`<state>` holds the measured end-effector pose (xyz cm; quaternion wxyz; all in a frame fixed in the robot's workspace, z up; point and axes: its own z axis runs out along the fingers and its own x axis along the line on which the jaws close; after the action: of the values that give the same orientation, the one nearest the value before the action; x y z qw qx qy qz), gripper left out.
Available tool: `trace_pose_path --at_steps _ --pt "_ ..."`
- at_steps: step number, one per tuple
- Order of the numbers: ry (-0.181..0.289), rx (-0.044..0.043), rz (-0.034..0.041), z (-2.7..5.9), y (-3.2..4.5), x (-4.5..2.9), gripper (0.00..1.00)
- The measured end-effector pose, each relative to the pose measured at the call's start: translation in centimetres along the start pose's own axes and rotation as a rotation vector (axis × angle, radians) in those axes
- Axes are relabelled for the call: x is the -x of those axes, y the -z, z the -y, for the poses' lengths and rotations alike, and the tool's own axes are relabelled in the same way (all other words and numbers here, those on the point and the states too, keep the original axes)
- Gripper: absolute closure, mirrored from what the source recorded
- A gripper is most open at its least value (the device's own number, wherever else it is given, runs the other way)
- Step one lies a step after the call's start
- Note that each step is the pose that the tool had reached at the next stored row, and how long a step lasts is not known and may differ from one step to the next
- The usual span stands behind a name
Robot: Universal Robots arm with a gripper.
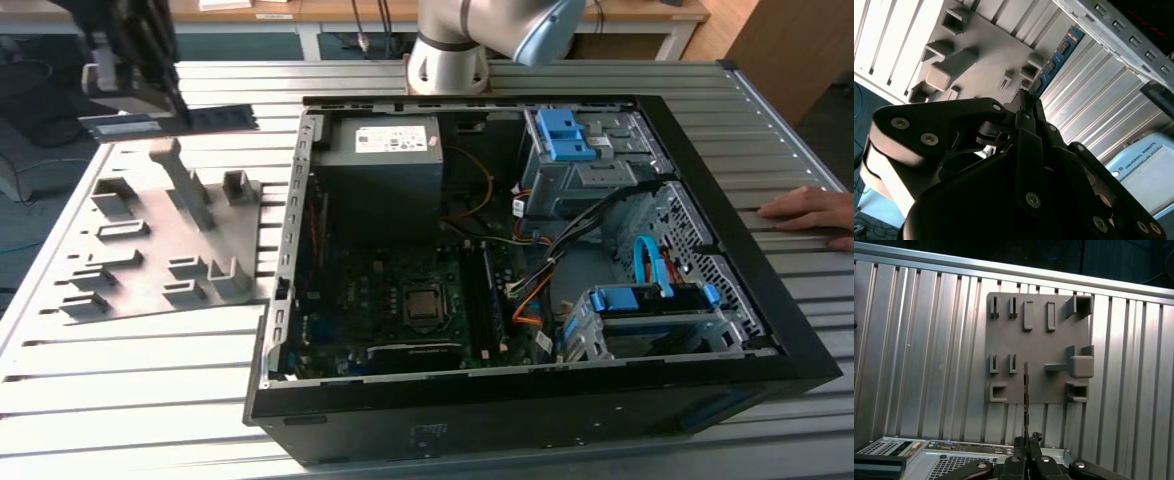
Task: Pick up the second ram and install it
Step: 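Pick up the second ram and move it above second insertion slot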
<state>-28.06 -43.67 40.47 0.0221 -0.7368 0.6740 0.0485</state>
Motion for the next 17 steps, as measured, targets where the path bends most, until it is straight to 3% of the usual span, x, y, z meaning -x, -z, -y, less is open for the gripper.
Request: trace_pose_path --at_steps 17 --pt "-0.001 0.0109 0.0009 7.85 0.27 -0.97 0.86"
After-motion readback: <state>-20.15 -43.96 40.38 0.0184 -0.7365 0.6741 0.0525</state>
